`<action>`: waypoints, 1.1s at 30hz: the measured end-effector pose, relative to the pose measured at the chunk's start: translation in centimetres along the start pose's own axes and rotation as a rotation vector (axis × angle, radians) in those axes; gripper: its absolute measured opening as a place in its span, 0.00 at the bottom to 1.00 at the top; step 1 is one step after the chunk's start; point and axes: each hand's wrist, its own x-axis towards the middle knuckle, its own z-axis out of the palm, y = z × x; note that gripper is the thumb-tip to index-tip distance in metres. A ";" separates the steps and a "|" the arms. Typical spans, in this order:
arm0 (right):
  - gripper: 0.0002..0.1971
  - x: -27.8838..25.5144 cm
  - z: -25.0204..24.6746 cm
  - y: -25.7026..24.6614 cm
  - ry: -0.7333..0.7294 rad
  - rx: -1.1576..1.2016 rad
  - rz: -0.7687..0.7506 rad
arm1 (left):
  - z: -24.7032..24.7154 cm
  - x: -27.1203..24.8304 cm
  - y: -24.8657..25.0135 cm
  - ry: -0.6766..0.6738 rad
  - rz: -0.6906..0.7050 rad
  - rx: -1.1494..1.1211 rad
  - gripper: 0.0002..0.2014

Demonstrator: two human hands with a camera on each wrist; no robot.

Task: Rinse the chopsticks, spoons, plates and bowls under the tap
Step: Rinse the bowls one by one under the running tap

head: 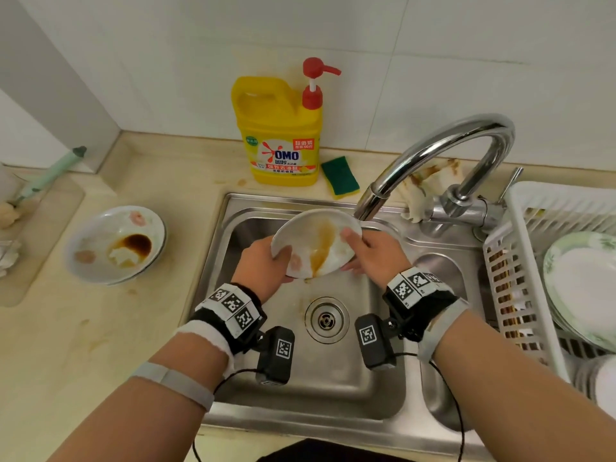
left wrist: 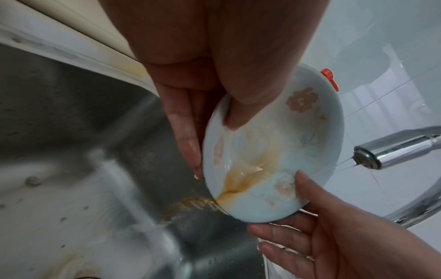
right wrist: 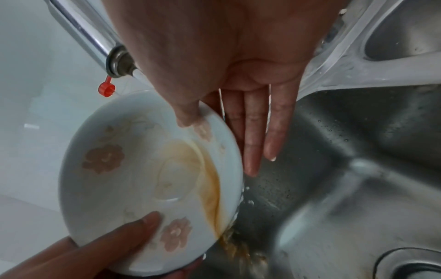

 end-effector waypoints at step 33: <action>0.12 -0.2 1.9 0.6 -0.042 0.479 0.066 | 2.7 0.7 -0.5 -0.150 -0.172 -0.530 0.17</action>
